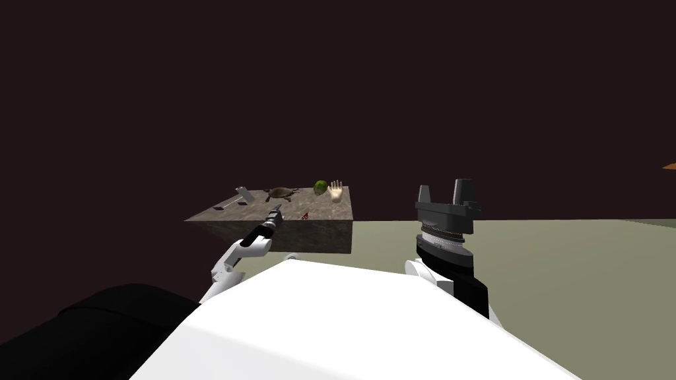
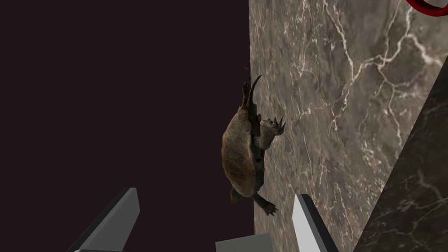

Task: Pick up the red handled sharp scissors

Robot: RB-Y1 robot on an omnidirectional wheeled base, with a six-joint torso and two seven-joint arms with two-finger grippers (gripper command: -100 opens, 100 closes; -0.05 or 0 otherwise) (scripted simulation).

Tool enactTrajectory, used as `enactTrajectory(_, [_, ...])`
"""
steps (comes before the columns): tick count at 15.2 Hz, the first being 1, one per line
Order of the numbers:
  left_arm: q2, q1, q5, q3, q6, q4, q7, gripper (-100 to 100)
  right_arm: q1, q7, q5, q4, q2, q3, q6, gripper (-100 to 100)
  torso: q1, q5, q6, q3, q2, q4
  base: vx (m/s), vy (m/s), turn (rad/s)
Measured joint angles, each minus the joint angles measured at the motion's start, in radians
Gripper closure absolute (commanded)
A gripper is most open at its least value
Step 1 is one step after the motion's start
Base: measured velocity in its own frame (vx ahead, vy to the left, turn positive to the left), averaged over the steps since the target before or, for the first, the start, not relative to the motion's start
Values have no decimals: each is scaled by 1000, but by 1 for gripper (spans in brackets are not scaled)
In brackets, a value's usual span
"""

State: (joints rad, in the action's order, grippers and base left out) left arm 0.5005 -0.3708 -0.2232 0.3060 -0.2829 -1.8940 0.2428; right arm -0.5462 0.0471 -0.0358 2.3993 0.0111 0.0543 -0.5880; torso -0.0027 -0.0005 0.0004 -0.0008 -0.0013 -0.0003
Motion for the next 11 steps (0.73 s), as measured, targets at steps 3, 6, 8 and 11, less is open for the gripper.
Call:
enactTrajectory(3, [27, 27, -13, 28, -59, 57, 36, -100, 0, 0, 0, 0, 0, 0, 0, 0, 0, 0, 0, 0, 0, 0, 22, -33, -148])
enactTrajectory(6, [47, 30, -27, 62, -121, 85, 75, -100, 0, 0, 0, 0, 0, 0, 0, 0, 0, 0, 0, 0, 0, 0, 23, -32, -124])
enactTrajectory(8, [70, 41, -43, 83, -158, 119, 101, -100, 0, 0, 0, 0, 0, 0, 0, 0, 0, 0, 0, 0, 0, 0, 18, -34, -199])
enactTrajectory(11, [83, 41, -54, 105, -210, 142, 131, -100, 0, 0, 0, 0, 0, 0, 0, 0, 1, 0, -1, 0, 1, 0, 20, -21, -64])
